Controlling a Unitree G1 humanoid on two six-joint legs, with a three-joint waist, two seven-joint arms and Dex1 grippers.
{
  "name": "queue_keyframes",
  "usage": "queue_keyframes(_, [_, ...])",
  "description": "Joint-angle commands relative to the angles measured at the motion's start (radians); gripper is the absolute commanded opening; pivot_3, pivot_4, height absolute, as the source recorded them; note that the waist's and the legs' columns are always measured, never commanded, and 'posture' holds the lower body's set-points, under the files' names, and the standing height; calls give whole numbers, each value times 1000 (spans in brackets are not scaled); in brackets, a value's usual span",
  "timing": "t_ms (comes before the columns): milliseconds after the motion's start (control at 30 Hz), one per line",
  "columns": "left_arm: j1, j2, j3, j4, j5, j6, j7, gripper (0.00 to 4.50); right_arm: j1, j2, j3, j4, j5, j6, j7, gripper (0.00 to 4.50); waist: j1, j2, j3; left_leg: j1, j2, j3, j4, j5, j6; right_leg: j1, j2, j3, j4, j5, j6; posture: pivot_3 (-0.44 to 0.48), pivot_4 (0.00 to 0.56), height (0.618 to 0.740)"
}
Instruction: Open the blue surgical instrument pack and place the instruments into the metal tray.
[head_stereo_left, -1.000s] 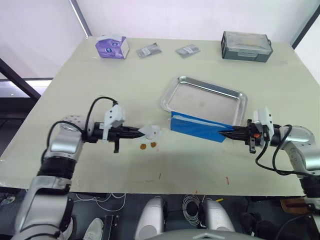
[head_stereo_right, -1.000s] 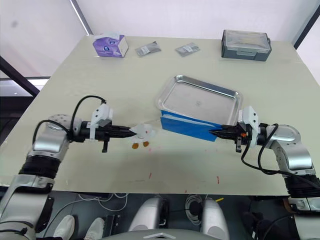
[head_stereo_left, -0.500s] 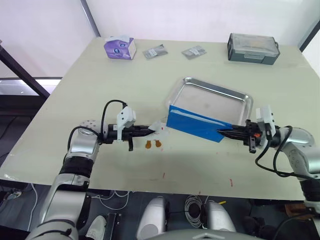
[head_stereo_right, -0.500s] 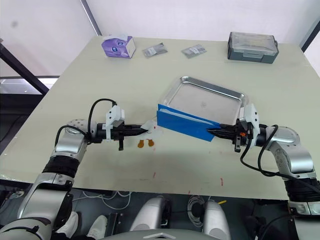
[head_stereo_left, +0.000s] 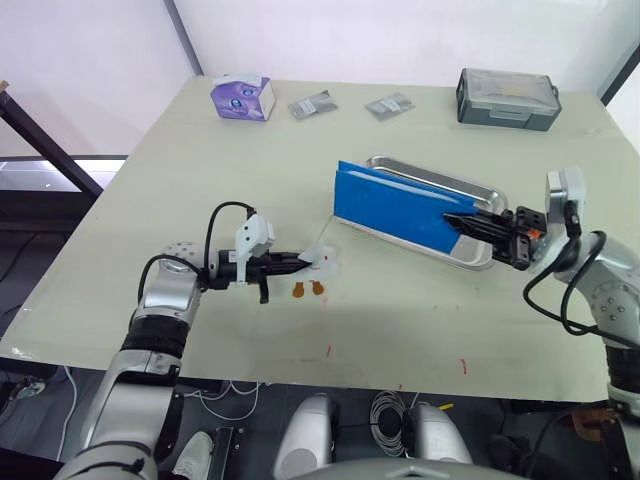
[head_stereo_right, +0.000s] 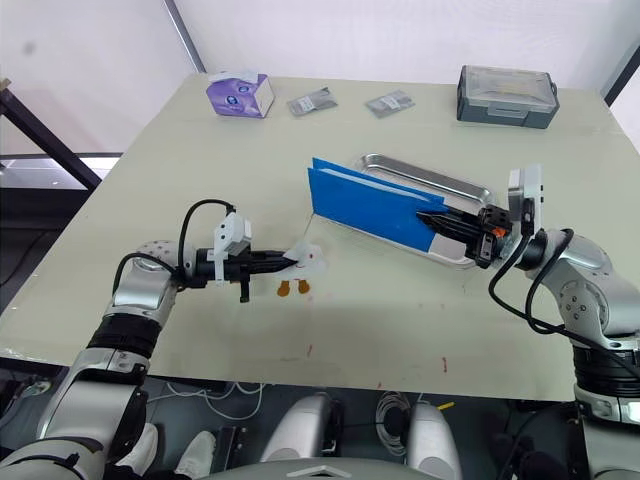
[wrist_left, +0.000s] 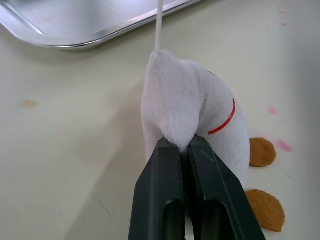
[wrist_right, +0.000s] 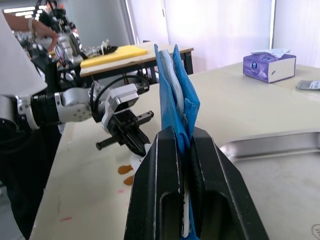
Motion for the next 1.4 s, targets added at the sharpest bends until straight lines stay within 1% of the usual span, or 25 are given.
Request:
queue_keyframes(33, [43,0,-54,8,39,41,-19,12,16,-25,23,-25,-62,-76,47,0,-2,0,0,0,0,0,0,0,0,0,0,0,0,0,0,0,150,727])
queue_keyframes(300, [24,40,-33,-29,27,64,-34,12,69,-32,98,28,-191,-201,109,0,-8,0,0,0,0,0,0,0,0,0,0,0,0,0,0,0,150,727])
queue_keyframes(467, [11,95,-17,-102,1,114,-74,12,90,-22,98,60,-204,-237,119,0,-25,0,0,0,0,0,0,0,0,0,1,0,0,0,0,0,150,727])
queue_keyframes(600, [-18,141,-17,-127,7,118,-108,12,98,-20,100,75,-207,-254,122,0,-28,-1,1,0,2,0,0,0,0,-1,2,0,0,0,0,0,150,727])
queue_keyframes(733, [-98,252,-48,-133,33,136,-229,12,100,-10,107,92,-211,-273,126,0,-28,-5,3,-1,2,0,0,0,0,-1,2,0,0,0,0,0,150,727])
queue_keyframes(900, [-159,325,-77,-171,56,172,-268,12,94,-4,107,99,-209,-283,125,0,-27,-6,4,-1,2,0,-1,0,0,-1,2,0,0,0,0,0,150,727])
queue_keyframes(1033, [-172,347,-94,-193,79,194,-258,12,97,0,106,94,-211,-283,123,0,-27,-7,5,-1,2,0,0,0,0,-2,2,0,0,-1,0,0,150,727])
queue_keyframes(1133, [-166,365,-117,-188,115,166,-255,12,98,3,108,90,-212,-283,119,0,-28,-7,5,-1,2,0,0,0,0,-2,2,0,0,-1,0,0,150,727])
queue_keyframes(1200, [-145,353,-130,-189,118,175,-244,12,93,12,114,86,-214,-284,113,0,-28,-7,5,-1,3,0,0,0,-1,-2,3,1,0,-1,0,0,150,727])
queue_keyframes(1300, [-118,351,-151,-186,155,145,-226,12,87,21,118,82,-217,-282,107,0,-28,-7,5,-1,3,1,0,0,-1,-2,2,1,0,-1,0,0,150,727])
queue_keyframes(1400, [-121,341,-142,-177,158,154,-201,12,87,27,120,75,-217,-279,100,0,-26,-7,5,-1,3,1,0,0,-1,-2,2,1,1,-1,0,0,150,727])
